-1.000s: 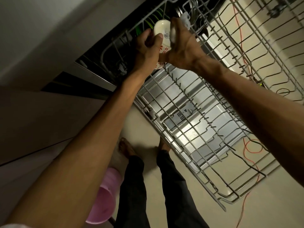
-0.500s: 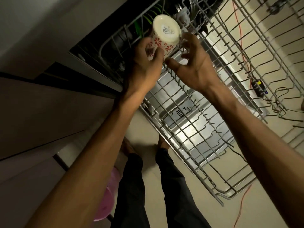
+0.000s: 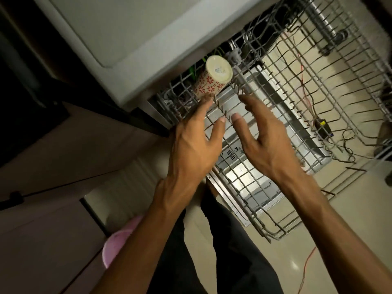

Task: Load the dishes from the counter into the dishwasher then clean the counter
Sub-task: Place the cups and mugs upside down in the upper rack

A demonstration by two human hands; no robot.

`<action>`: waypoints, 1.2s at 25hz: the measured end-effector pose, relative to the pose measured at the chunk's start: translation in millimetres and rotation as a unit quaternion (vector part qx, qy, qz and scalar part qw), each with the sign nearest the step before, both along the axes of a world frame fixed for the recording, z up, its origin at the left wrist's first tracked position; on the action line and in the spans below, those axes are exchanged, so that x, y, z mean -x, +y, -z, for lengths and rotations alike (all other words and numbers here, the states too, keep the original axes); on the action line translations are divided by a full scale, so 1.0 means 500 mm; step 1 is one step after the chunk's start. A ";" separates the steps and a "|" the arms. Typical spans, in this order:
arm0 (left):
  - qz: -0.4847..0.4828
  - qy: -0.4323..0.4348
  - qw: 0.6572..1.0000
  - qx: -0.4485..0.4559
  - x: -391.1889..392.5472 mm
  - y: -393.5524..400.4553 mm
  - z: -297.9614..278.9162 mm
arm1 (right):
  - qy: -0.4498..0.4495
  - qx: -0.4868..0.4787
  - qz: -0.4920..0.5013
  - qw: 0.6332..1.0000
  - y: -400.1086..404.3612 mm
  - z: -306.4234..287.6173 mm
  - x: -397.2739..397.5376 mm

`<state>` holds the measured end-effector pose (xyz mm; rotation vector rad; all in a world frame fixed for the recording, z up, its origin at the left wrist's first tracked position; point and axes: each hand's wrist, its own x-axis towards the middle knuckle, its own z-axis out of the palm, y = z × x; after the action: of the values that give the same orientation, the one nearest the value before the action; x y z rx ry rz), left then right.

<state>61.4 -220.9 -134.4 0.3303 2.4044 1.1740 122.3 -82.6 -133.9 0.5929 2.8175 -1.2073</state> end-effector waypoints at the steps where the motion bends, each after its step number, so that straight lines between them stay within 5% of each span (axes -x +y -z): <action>1: 0.003 -0.003 1.000 -0.006 -0.013 -0.012 -0.027 | 0.002 0.003 -0.002 1.000 -0.010 -0.029 -0.010; 16: -0.136 0.056 0.989 -0.018 -0.042 -0.213 -0.326 | 0.058 0.010 -0.102 0.993 -0.208 -0.326 0.014; 30: -0.260 0.112 0.957 -0.072 -0.015 -0.470 -0.459 | 0.125 0.044 -0.198 0.971 -0.476 -0.479 0.093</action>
<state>68.8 -456.1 95.0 -0.1521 2.7008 1.6155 76.0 -320.6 105.9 -0.1376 2.8548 -1.3908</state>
